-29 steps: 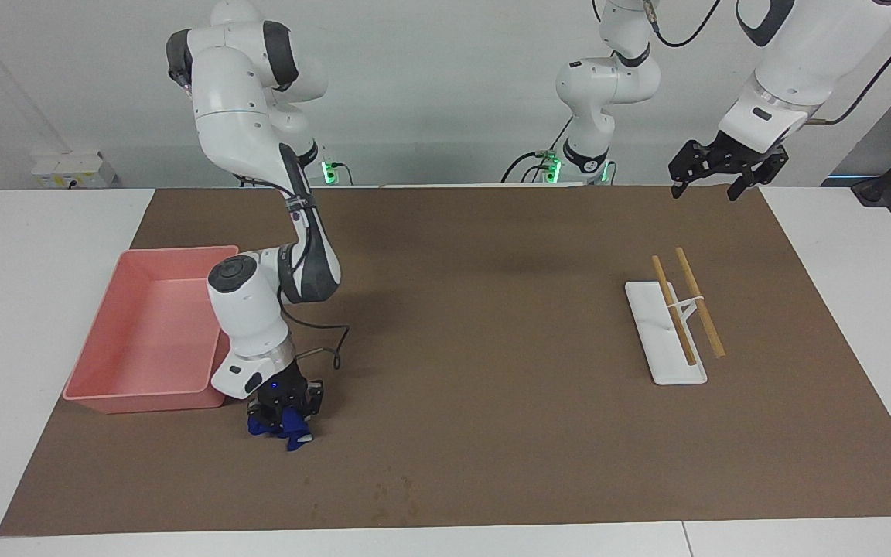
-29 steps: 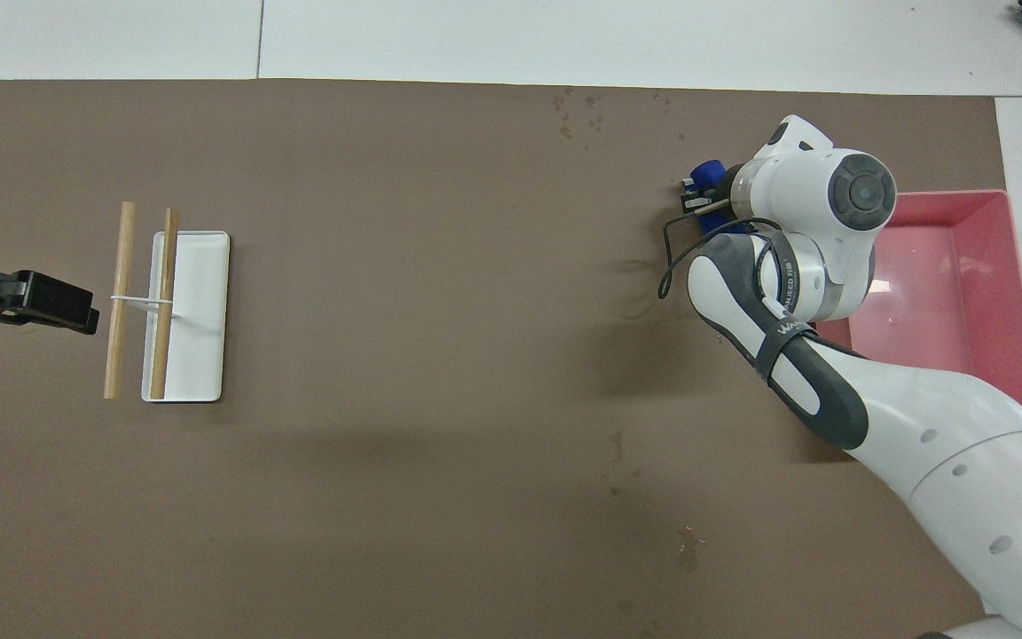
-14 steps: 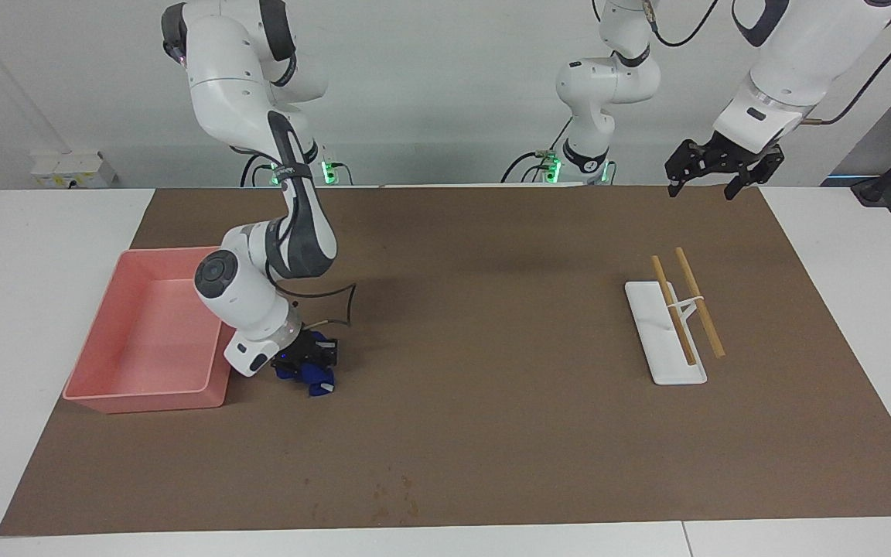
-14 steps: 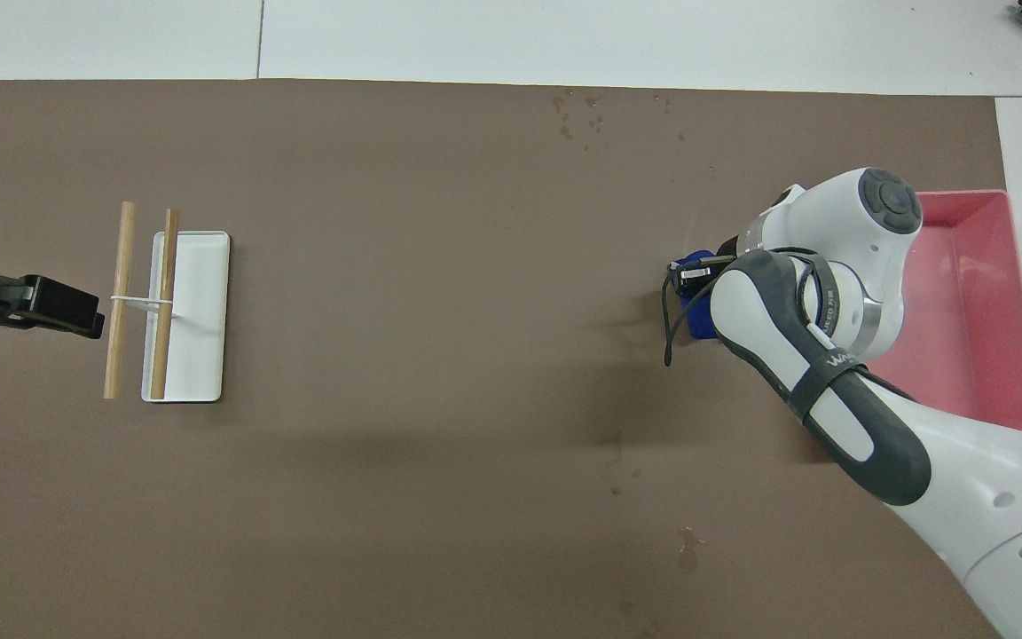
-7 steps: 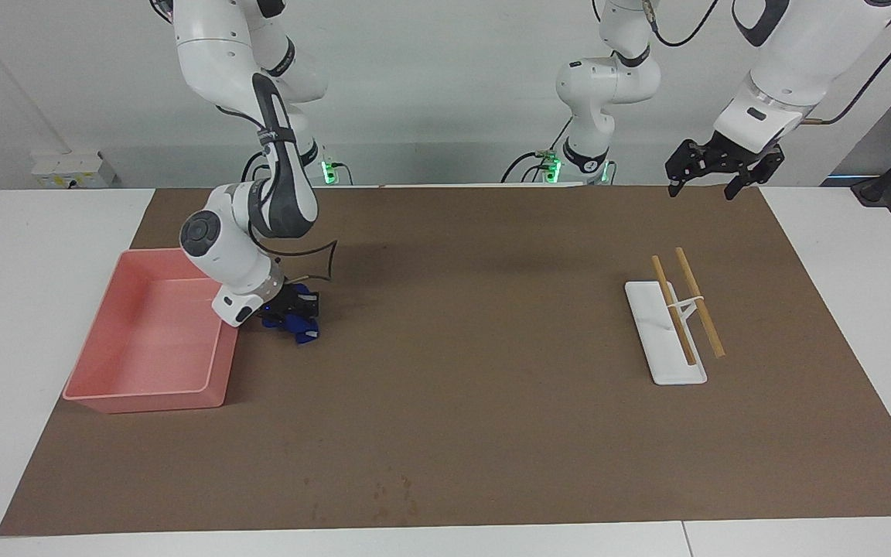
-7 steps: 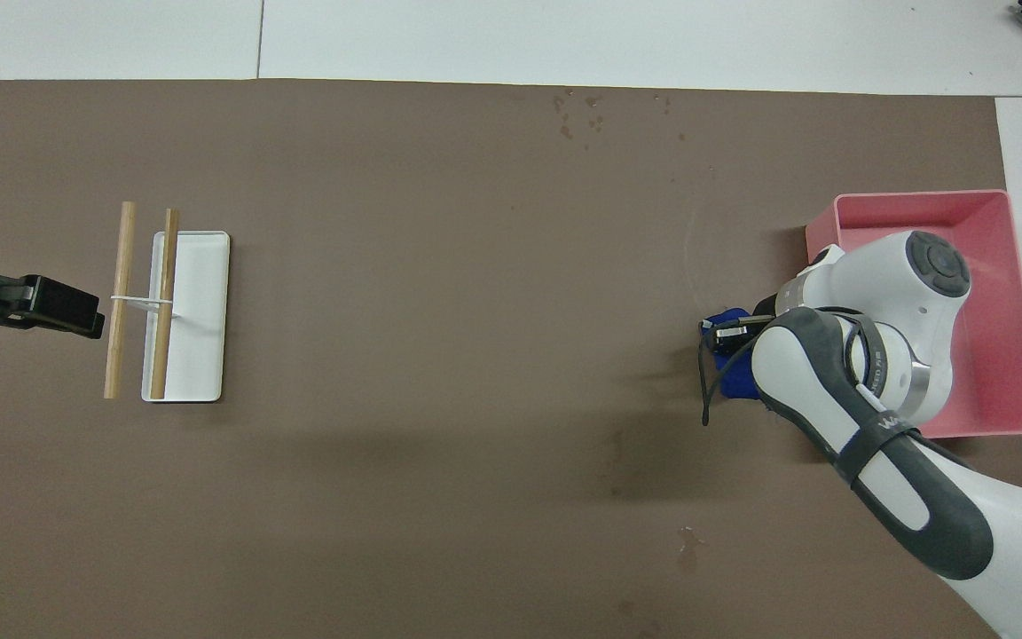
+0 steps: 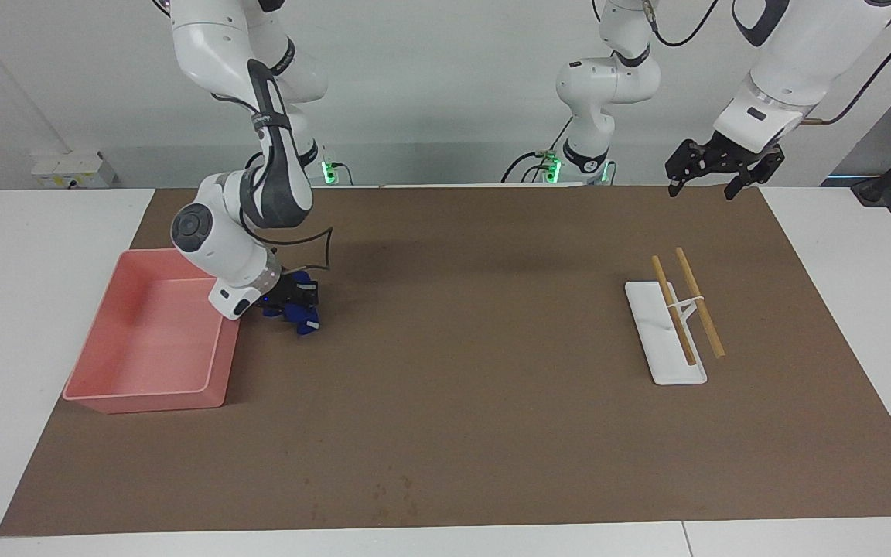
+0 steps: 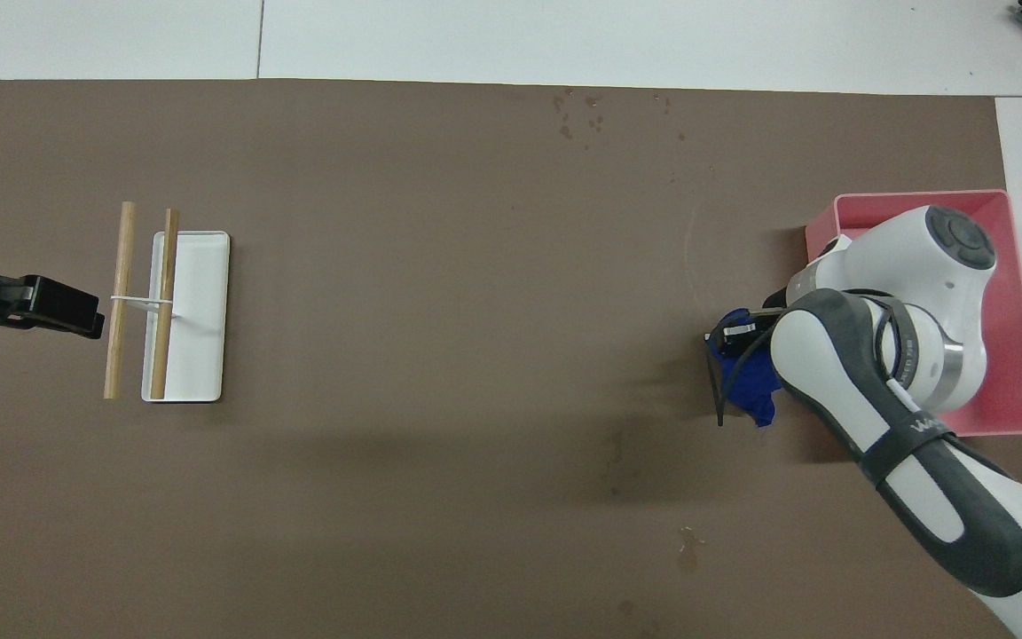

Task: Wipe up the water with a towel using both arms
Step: 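Lower the cloth into the pink bin and open the right gripper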

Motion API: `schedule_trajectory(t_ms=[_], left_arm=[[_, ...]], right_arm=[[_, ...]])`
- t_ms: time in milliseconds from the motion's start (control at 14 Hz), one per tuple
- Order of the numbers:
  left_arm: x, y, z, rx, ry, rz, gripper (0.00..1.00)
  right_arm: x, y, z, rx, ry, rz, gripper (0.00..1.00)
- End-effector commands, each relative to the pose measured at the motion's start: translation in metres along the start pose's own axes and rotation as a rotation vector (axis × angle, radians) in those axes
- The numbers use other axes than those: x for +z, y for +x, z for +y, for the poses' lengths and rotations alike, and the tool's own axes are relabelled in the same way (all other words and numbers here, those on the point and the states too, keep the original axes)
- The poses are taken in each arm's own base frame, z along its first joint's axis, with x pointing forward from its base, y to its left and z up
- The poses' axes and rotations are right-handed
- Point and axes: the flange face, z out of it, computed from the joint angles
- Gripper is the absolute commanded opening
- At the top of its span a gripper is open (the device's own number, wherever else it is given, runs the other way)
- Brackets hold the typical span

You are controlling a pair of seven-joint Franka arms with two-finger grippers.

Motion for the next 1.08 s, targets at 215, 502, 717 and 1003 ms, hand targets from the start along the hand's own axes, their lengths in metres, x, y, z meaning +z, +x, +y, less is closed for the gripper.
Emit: schedule_trajectory(t_ms=[215, 502, 717, 1003], left_arm=[[0.0, -0.01, -0.001, 0.007, 0.015, -0.007, 1.0], [0.0, -0.01, -0.001, 0.007, 0.015, -0.007, 1.0], [0.0, -0.01, -0.001, 0.007, 0.015, -0.007, 1.0], [-0.001, -0.01, -0.001, 0.007, 0.015, -0.006, 1.0]], right_arm=[[-0.109, -0.021, 0.003, -0.011, -0.109, -0.005, 0.0], [-0.178, -0.052, 0.029, -0.117, -0.258, 0.029, 0.0], [-0.205, -0.054, 0.098, -0.257, -0.313, 0.063, 0.0], [-0.208, -0.043, 0.134, -0.4, -0.434, 0.142, 0.0]])
